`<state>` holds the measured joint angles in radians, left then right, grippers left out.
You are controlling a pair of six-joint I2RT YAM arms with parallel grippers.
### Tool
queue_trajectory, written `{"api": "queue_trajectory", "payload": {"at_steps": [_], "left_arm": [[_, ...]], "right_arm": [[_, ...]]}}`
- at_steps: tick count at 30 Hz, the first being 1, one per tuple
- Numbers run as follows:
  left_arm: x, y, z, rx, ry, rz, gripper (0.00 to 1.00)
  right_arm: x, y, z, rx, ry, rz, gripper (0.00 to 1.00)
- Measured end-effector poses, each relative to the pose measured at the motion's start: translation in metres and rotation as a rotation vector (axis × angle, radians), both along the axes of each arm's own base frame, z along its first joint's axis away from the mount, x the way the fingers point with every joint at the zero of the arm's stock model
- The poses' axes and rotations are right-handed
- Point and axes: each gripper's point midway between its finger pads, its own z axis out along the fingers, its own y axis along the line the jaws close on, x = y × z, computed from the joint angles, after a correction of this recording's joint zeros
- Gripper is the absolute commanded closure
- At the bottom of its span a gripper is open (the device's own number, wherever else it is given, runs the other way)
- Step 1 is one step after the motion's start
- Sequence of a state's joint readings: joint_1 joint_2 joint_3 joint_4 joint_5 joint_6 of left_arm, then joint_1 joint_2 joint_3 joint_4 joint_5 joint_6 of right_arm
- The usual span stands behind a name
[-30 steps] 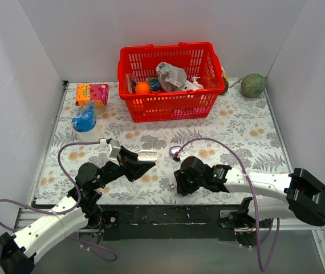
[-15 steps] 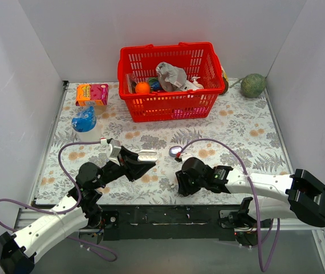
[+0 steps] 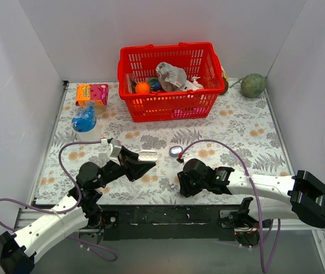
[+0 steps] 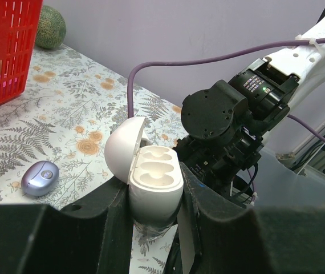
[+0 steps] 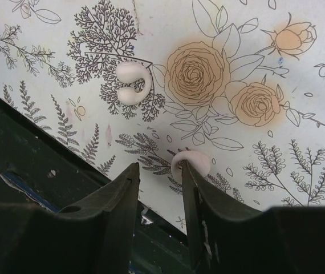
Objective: Insert the wireless bluetooth earbuds into the charging case
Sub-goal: Adjust the earbud.
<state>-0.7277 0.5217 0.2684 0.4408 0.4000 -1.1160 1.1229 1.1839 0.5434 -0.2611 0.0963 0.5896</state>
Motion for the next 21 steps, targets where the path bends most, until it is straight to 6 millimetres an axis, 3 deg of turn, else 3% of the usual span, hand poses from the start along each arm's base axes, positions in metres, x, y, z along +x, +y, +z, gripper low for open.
{"api": "queue_trajectory", "payload": {"at_steps": [21], "left_arm": [[0.000, 0.000, 0.000, -0.003, 0.008, -0.002, 1.00]], "right_arm": [[0.000, -0.010, 0.000, 0.010, 0.003, -0.076, 0.61]]}}
